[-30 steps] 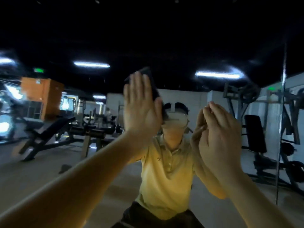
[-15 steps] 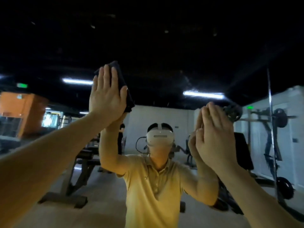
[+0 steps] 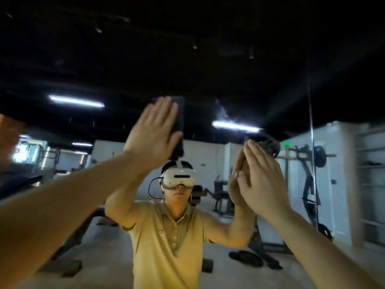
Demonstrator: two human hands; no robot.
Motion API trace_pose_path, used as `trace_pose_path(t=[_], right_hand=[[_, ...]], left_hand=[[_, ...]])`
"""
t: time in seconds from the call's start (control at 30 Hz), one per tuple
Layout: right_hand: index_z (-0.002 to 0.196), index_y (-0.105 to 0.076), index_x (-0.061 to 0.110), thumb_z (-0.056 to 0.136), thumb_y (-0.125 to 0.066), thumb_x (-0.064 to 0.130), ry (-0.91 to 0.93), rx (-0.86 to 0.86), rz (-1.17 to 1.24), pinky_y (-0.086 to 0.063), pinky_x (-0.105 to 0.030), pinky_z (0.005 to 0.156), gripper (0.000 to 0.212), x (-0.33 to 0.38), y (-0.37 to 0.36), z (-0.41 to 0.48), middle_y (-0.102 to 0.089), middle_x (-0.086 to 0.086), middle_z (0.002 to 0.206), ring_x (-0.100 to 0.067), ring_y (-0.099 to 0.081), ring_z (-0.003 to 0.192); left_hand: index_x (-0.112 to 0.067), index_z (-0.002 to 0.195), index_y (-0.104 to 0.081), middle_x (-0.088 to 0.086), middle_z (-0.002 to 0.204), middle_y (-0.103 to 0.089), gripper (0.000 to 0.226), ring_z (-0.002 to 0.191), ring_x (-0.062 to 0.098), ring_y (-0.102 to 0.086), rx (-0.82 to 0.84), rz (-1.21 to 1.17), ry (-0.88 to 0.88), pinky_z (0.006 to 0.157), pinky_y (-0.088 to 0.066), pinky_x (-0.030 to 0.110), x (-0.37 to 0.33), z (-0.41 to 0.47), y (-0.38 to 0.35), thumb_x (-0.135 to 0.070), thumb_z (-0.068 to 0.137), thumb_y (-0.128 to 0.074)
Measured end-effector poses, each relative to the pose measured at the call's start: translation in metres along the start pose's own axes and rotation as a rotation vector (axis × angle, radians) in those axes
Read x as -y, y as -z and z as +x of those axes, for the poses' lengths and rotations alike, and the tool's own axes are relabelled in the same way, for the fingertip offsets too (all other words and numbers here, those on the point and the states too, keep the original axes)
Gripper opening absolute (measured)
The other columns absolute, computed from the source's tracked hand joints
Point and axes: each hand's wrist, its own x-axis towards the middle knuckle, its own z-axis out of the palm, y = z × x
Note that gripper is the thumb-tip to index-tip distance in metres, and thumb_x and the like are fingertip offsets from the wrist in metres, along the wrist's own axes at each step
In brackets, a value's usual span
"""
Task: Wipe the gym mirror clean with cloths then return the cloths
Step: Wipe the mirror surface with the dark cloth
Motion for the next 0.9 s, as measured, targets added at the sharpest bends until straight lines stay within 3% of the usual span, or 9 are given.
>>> trace_pose_path(t=[0.1,0.2,0.3,0.4,0.47,0.53,0.63,0.77,0.9], right_hand=[[0.160,-0.034,0.007,0.102,-0.031,0.032,0.038,-0.095,-0.004,-0.027,-0.051,0.127,0.063,-0.019,0.010,0.000,-0.030,-0.010,0.169,-0.024,-0.026,0.157],[0.162,-0.029,0.007,0.101,-0.023,0.033,0.027,-0.101,-0.077,-0.017,-0.053,0.129,0.067,-0.049,0.016,0.007,-0.023,-0.012,0.171,-0.026,-0.018,0.160],[0.163,-0.026,0.008,0.102,-0.026,0.027,-0.024,-0.090,-0.030,-0.014,-0.049,0.131,0.064,-0.072,0.012,0.015,-0.020,-0.010,0.172,-0.023,-0.014,0.160],[0.139,-0.061,0.007,0.097,-0.034,0.022,-0.052,-0.232,0.189,-0.031,-0.045,0.124,0.052,-0.090,0.011,0.011,-0.057,-0.010,0.149,-0.023,-0.047,0.143],[0.122,-0.069,0.010,0.097,-0.042,0.015,-0.067,-0.340,0.241,-0.035,-0.044,0.120,0.037,-0.112,0.015,0.009,-0.067,-0.008,0.134,-0.022,-0.055,0.131],[0.119,-0.069,0.010,0.095,-0.050,0.008,-0.047,-0.390,0.202,-0.034,-0.046,0.120,0.031,-0.140,0.020,0.011,-0.066,-0.007,0.134,-0.021,-0.052,0.132],[0.129,-0.066,0.006,0.094,-0.050,0.004,-0.126,-0.405,0.118,-0.025,-0.045,0.124,0.038,-0.187,0.023,0.020,-0.060,-0.011,0.145,-0.025,-0.046,0.140],[0.153,-0.045,0.001,0.104,-0.034,0.016,-0.141,-0.331,0.039,-0.018,-0.047,0.129,0.052,-0.227,0.012,0.024,-0.040,-0.014,0.163,-0.026,-0.031,0.155],[0.158,-0.037,0.006,0.107,-0.020,0.028,-0.060,-0.364,0.053,-0.019,-0.049,0.129,0.058,-0.240,-0.004,0.022,-0.033,-0.008,0.167,-0.021,-0.023,0.158]], left_hand=[[-0.004,0.166,-0.003,0.019,0.174,-0.002,0.074,0.162,0.030,0.002,-0.007,-0.001,0.206,0.132,-0.002,0.046,-0.007,0.042,0.007,-0.051,0.110,-0.009],[-0.003,0.166,-0.002,0.020,0.174,-0.001,0.076,0.162,0.031,0.001,-0.063,-0.027,0.279,0.132,-0.002,0.046,-0.075,0.080,-0.001,-0.051,0.107,-0.005],[-0.004,0.166,-0.010,0.019,0.174,-0.009,0.073,0.162,0.032,-0.007,-0.111,-0.065,0.107,0.131,-0.005,0.046,-0.168,0.102,-0.013,-0.049,0.108,-0.015],[-0.009,0.166,-0.018,0.016,0.174,-0.014,0.066,0.162,0.029,-0.008,0.011,-0.100,-0.268,0.131,0.000,0.044,-0.237,0.090,-0.016,-0.043,0.109,-0.018],[-0.016,0.166,-0.019,0.011,0.174,-0.014,0.065,0.162,0.025,-0.008,0.048,-0.088,-0.368,0.130,0.004,0.041,-0.229,0.078,-0.015,-0.045,0.108,-0.019],[-0.020,0.166,-0.019,0.009,0.174,-0.016,0.068,0.161,0.023,-0.011,0.014,-0.086,-0.216,0.129,0.002,0.039,-0.193,0.070,-0.010,-0.051,0.106,-0.026],[-0.013,0.167,-0.012,0.013,0.175,-0.010,0.076,0.162,0.026,-0.007,0.007,-0.018,0.063,0.132,-0.007,0.045,-0.129,0.069,0.005,-0.057,0.105,-0.014],[-0.007,0.167,-0.003,0.014,0.176,0.000,0.076,0.163,0.026,0.004,0.014,-0.035,0.255,0.132,0.001,0.042,-0.146,0.098,0.011,-0.055,0.108,-0.008],[-0.012,0.167,-0.005,0.010,0.176,-0.001,0.069,0.163,0.021,0.002,-0.055,-0.044,0.079,0.131,0.004,0.037,-0.238,0.150,-0.004,-0.050,0.110,-0.012]])
